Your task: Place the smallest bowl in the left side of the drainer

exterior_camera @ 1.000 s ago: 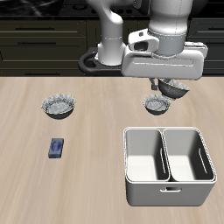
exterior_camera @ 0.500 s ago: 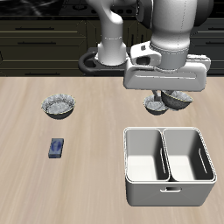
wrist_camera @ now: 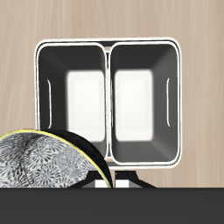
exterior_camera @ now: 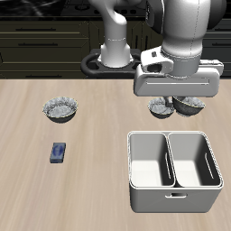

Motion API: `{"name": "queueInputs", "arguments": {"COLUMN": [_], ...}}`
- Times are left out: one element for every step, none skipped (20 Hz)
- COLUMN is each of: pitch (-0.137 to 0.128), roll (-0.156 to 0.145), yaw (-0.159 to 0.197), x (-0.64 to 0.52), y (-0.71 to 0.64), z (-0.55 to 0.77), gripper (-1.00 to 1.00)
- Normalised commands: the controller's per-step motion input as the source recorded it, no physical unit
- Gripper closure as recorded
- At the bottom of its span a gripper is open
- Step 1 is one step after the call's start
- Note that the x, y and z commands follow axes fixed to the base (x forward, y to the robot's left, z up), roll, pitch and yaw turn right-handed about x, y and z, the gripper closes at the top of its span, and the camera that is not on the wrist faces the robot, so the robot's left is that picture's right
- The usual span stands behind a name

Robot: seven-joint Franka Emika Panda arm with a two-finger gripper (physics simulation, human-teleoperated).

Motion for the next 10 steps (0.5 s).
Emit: {"name": "queueInputs", "arguments": {"pitch": [0.021, 0.018, 0.059, 0.033, 0.002, 0.043, 0.016, 0.046, -0.002, 0.039], "roll": [-0.012, -0.015, -0.017, 0.004, -0.013, 0.016, -0.023, -0.008, -0.066, 0.044], "yaw": [0.038, 0.025, 0.032, 0.033, 0.011, 0.000, 0.028, 0.008, 0.020, 0.022], "x": [0.04, 0.07, 0.10, 0.03, 0.03, 0.01, 0.03, -0.01, 0.01, 0.02], "y": [0.03, -0.03, 0.01, 0.00, -0.02, -0.02, -0.02, -0.10, -0.14, 0.04], "z": [-0.24, -0.18, -0.36, -0.24, -0.14, -0.24, -0.21, -0.25, -0.15, -0.19], "gripper": [1.00, 1.00, 1.00, 1.00, 1.00, 1.00, 1.00, 1.00, 1.00, 1.00]}}
